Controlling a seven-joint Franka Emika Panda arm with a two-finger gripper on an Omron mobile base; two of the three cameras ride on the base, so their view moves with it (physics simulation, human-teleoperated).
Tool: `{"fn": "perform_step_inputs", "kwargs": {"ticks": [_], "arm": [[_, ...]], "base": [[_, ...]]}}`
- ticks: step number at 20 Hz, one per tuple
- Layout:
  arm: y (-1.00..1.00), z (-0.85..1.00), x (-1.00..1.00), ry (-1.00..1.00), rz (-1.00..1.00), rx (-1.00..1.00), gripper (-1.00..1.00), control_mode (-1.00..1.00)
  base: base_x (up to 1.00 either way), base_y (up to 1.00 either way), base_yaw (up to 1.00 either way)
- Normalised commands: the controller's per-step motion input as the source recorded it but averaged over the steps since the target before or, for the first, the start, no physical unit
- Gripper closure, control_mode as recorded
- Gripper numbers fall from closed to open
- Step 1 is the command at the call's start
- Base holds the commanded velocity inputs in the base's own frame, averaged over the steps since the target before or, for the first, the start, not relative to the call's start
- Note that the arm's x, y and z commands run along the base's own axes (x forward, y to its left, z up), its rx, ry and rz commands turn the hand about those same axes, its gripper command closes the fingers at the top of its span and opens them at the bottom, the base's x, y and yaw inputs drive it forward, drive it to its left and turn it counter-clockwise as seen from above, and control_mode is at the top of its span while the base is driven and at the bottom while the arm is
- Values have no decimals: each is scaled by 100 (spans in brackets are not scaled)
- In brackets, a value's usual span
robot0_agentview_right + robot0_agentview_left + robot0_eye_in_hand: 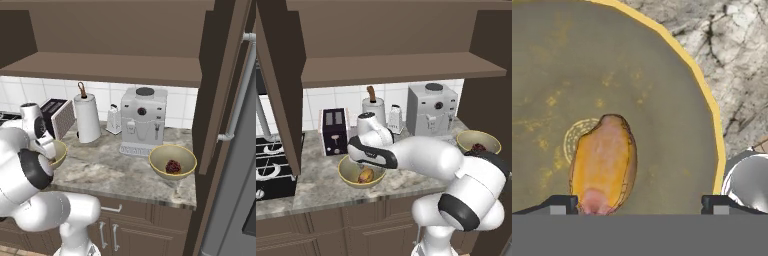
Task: Pick both bowls and place them on the counter. Then place the chicken drumstick in one bowl and place the cake in the other bowl.
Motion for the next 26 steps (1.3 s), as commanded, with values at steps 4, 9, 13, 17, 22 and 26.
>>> {"fn": "perform_step_inputs", "kwargs": {"ticks": [4,9,13,17,22,26], "arm": [[-3,68,-15,0,-2,0,-100,-100],[-3,60,-20,-1,-2,0,-100,-100],[-15,28,-31,-1,-1,0,-100,-100],[-28,1,-37,-6,0,0,-100,-100],[-37,0,-47,-6,0,0,-100,-100],[-30,0,-52,-5,0,0,-100,-100]], "base": [[0,0,0],[0,0,0],[0,0,0],[0,0,0],[0,0,0],[0,0,0]]}}
